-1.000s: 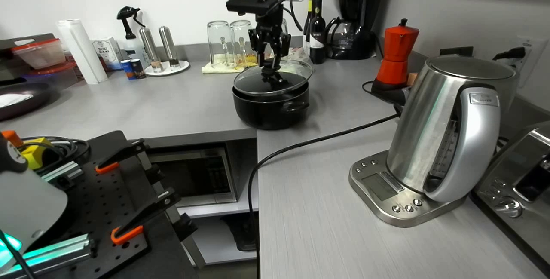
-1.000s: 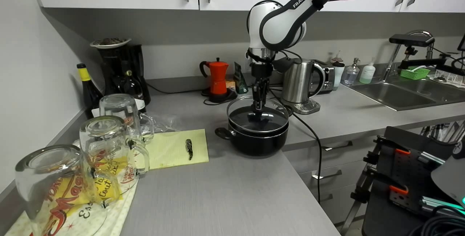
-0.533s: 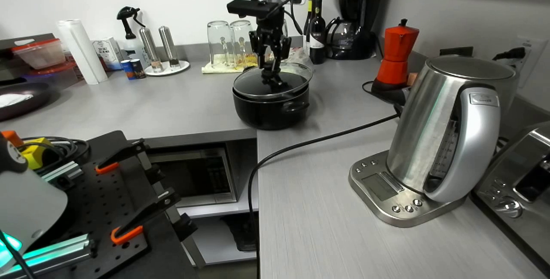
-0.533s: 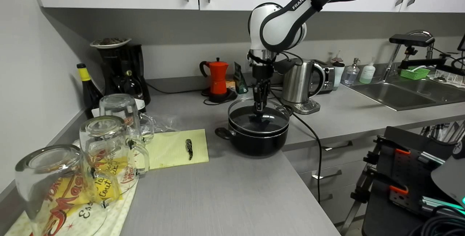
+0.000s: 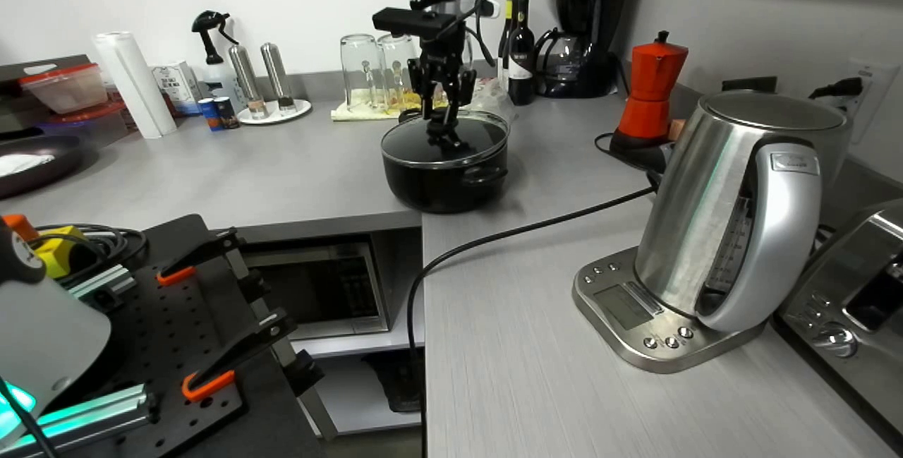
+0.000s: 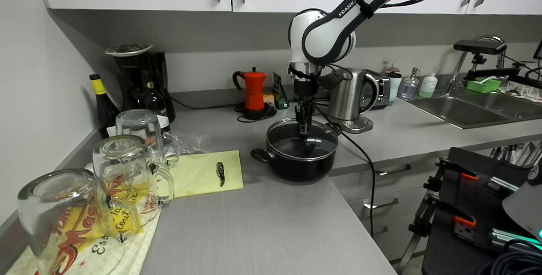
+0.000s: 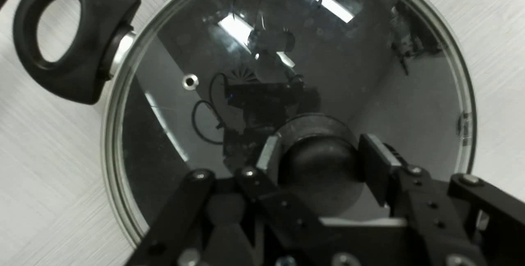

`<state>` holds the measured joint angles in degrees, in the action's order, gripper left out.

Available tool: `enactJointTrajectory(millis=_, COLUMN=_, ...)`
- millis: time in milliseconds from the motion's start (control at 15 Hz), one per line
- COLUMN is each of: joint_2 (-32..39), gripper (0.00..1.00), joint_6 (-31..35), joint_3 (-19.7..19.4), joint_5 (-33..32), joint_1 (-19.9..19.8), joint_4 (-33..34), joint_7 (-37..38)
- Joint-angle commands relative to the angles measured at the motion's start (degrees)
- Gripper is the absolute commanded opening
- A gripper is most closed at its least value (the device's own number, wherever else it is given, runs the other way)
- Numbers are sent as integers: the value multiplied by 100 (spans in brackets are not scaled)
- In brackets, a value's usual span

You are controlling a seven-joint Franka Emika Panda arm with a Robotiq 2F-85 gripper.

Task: Pick up the lid and put it on the pot

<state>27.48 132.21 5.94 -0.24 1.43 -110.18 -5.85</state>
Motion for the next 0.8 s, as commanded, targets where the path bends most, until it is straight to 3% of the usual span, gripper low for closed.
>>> enactJointTrajectory(millis=0, joint_2=1, gripper=26, joint_6=-23, joint_3=35, joint_5=170, joint_1=5, joint_4=106, joint_7=-126)
enactJointTrajectory(millis=600, joint_2=124, gripper=26, joint_6=-115, joint_3=59, joint_5=191, joint_1=2, joint_4=203, joint_7=-142)
enactJointTrajectory(millis=667, joint_2=144, gripper=39, joint_6=-131, joint_3=61, joint_5=200, joint_1=-2, joint_4=222, joint_7=-148)
enactJointTrajectory(millis=733, joint_2=151, gripper=76, joint_6=-135, joint_3=64, joint_5=211, joint_1=-6, joint_4=227, joint_7=-150)
